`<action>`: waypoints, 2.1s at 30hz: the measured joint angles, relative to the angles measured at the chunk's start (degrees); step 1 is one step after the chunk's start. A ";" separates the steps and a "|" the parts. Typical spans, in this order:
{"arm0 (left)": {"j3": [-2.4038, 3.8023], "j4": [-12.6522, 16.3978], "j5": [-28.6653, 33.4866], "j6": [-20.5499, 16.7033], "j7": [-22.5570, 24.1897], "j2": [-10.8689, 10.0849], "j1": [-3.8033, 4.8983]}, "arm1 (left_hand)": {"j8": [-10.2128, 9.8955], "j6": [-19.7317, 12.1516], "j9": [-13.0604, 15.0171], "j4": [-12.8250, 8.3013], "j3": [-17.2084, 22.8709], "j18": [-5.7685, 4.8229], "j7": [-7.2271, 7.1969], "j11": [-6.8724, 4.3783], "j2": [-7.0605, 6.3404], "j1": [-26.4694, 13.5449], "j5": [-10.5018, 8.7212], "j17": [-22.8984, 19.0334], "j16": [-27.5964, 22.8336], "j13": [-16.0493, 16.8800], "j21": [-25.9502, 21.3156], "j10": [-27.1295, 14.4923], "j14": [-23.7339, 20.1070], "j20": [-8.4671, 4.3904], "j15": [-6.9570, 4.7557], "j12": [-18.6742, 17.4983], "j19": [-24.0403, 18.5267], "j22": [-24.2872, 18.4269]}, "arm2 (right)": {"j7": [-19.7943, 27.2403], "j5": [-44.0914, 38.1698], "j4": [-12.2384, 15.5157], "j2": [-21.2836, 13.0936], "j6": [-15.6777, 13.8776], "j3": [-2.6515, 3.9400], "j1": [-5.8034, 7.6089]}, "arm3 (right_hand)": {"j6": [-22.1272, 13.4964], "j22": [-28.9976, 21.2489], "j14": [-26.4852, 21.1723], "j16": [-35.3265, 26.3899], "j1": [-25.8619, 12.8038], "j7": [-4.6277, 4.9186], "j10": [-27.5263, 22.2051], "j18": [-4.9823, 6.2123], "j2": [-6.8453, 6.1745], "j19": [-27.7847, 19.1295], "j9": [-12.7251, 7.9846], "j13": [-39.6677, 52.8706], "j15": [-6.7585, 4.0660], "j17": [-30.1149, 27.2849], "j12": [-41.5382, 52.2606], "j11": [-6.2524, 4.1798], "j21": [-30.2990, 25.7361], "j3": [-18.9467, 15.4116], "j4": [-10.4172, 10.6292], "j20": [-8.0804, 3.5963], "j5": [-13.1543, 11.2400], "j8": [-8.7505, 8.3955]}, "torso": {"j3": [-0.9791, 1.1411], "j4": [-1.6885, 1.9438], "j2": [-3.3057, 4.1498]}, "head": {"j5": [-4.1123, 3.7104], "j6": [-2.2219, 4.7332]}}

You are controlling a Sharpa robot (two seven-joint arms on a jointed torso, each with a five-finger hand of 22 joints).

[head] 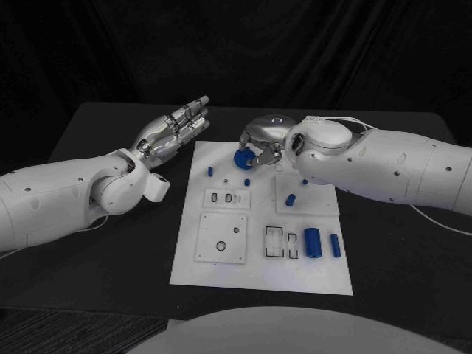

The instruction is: Assemble the parts on the task board

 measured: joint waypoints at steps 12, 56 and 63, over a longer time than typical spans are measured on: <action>0.00 -0.53 0.00 0.10 0.00 0.43 0.00 | 0.00 0.00 0.00 0.00 0.00 0.00 0.00 0.00 0.00 0.00 0.00 0.02 0.00 0.01 0.00 0.00 0.00 0.00 0.00 0.00 0.00 0.00 | 0.04 0.03 -0.70 0.61 0.45 0.02 -0.17 | -9.66 -0.01 0.12 0.00 -0.92 0.87 0.20 0.00 -0.12 -3.39 -4.15 -0.01 0.28 0.00 0.00 0.18 -7.07 0.33 0.38 0.25 -4.92 -2.53 | -0.03 -0.07 -0.01 | 0.00 0.00; 0.00 -0.92 0.00 0.54 -0.14 0.22 0.00 | 0.00 0.00 0.00 -0.31 0.31 0.00 0.00 0.00 0.22 0.22 0.24 0.00 0.00 -0.01 0.00 0.00 -0.22 0.00 0.20 0.00 0.00 -0.04 | -0.32 0.07 2.93 -5.13 -1.22 -0.02 -1.00 | -6.99 -0.04 0.13 0.00 -3.93 0.12 0.12 0.93 0.79 -2.94 -5.86 -0.04 -0.14 0.00 0.00 -0.76 -8.88 -3.62 2.88 -0.34 -11.01 0.64 | 0.00 -0.31 -0.04 | 0.46 0.00; 0.00 -0.94 0.00 0.58 -0.19 0.21 0.00 | 0.00 0.00 0.00 -0.31 0.31 0.00 0.00 0.00 0.43 0.42 0.24 0.01 0.00 0.00 0.00 0.00 -0.21 0.00 0.20 0.00 0.00 -0.03 | -1.09 0.07 2.78 -5.29 -0.25 -0.02 -1.15 | -8.41 -0.04 0.13 0.00 -5.88 0.70 0.10 0.93 0.93 -2.73 -6.30 -0.04 -0.14 0.00 0.00 -0.32 -8.88 -5.05 4.30 -0.13 -13.60 -0.70 | 0.03 -0.22 -0.01 | 0.37 0.00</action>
